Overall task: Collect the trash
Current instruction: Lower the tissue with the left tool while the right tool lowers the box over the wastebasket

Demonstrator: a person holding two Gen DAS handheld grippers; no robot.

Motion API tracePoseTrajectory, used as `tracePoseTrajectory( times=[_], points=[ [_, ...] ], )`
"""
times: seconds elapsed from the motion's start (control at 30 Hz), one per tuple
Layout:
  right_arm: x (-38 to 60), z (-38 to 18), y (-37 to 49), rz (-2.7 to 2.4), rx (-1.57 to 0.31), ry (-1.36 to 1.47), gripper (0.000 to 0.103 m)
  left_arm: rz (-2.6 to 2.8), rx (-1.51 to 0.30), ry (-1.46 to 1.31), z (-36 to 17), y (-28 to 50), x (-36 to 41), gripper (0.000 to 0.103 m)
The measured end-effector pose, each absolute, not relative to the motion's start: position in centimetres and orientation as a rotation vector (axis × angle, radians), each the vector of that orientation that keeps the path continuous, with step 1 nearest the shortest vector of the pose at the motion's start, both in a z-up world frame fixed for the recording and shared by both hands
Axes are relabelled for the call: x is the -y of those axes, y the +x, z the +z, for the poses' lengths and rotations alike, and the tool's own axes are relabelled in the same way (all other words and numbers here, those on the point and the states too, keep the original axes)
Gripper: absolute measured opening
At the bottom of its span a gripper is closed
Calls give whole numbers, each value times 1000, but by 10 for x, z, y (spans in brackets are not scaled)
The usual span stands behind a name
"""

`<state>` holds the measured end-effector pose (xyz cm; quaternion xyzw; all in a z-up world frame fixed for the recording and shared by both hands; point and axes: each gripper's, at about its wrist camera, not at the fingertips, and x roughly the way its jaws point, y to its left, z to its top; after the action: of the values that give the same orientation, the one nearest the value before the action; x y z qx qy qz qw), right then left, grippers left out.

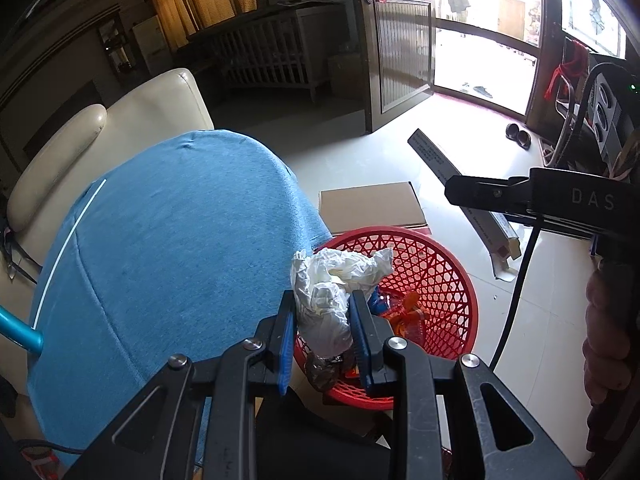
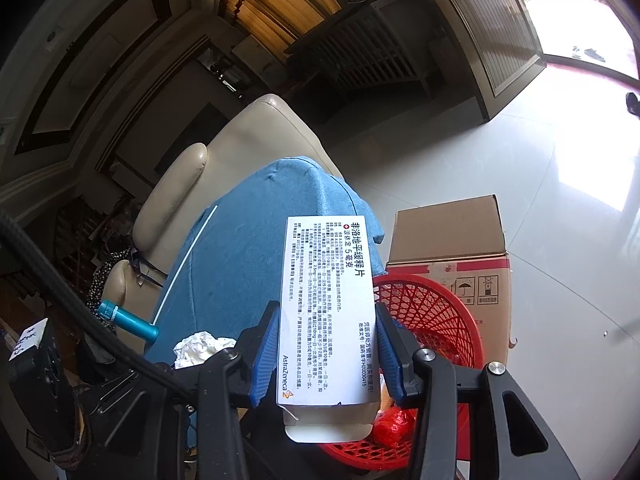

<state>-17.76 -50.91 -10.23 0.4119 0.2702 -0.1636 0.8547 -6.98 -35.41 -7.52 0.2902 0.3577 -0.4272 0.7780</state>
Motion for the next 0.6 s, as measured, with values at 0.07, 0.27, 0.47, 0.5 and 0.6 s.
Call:
tracePoseTrajectory(
  times=[0.07,0.27,0.47,0.5,0.6],
  points=[
    [508,-103,-178,-345,-569,867,48,-928,-775,630,-75,-69,355,28],
    [510,-105,-178,-343,-568,878,49,-945,-784,629,-77,-68,357,29],
    [513,-106,-179,-347,-564,886,49,-951,-784,637,-78,-69,361,29],
    [513,-107,-179,-347,-564,888,49,-952,-784,637,-78,-70,361,29],
    [514,-108,-179,-347,-564,892,49,-953,-784,638,-78,-70,362,29]
  ],
)
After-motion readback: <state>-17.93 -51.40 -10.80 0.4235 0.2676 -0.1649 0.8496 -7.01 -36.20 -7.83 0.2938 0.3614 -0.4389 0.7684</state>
